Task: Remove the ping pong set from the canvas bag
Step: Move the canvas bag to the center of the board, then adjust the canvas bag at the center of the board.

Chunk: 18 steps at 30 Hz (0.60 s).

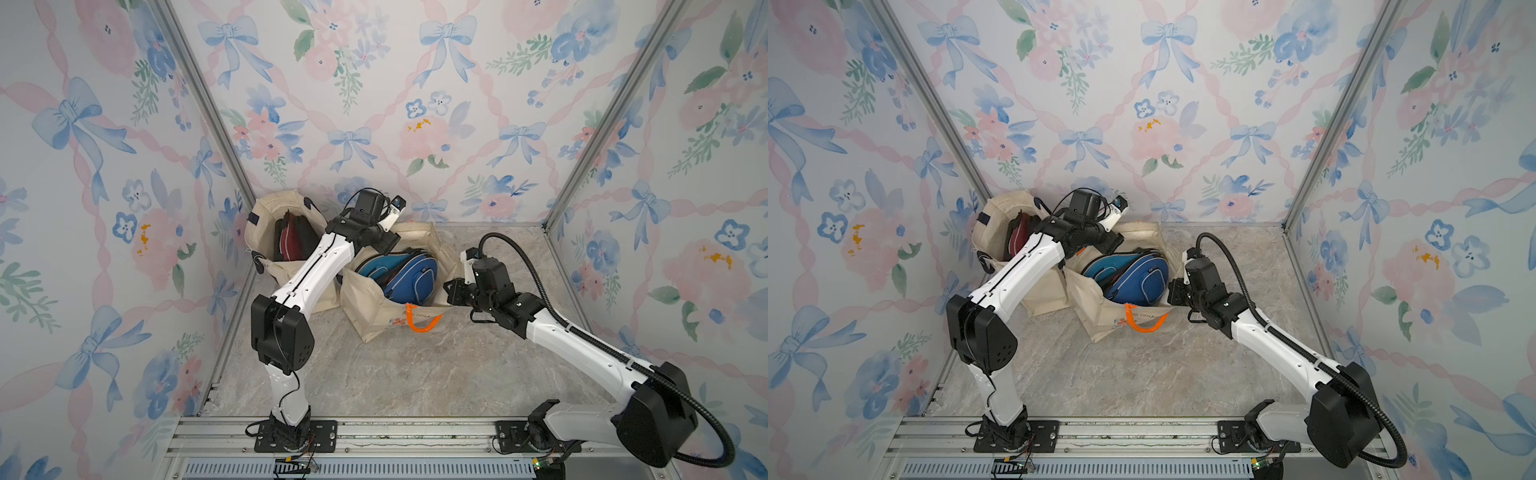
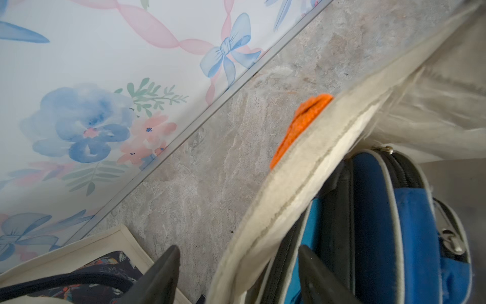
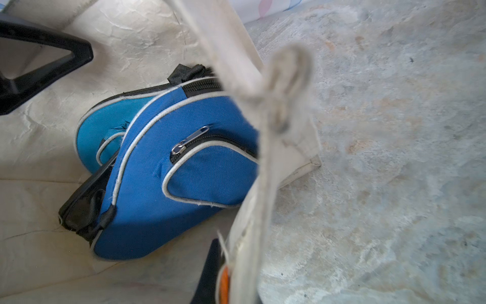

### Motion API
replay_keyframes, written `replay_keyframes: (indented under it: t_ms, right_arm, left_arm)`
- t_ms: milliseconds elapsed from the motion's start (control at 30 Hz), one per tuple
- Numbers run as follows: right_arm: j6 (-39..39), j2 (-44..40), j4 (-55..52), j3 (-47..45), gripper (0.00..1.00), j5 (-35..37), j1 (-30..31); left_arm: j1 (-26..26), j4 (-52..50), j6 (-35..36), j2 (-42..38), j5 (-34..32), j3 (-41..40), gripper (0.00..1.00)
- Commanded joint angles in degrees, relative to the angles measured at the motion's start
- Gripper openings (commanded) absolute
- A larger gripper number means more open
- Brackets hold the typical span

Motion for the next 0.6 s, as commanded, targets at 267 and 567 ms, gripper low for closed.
replay_keyframes:
  t_ms: [267,567]
  right_arm:
    - [-2.4,-1.9,-1.8,-0.2,0.00,0.1,0.0]
    - [-2.3,1.1,-0.1,3.2,0.00,0.5,-0.1]
  left_arm:
    - [0.3,-2.2,-0.5,3.5,-1.1,0.3,0.00]
    - [0.4,-2.0,-7.6,1.5,-2.1,11.3,0.00]
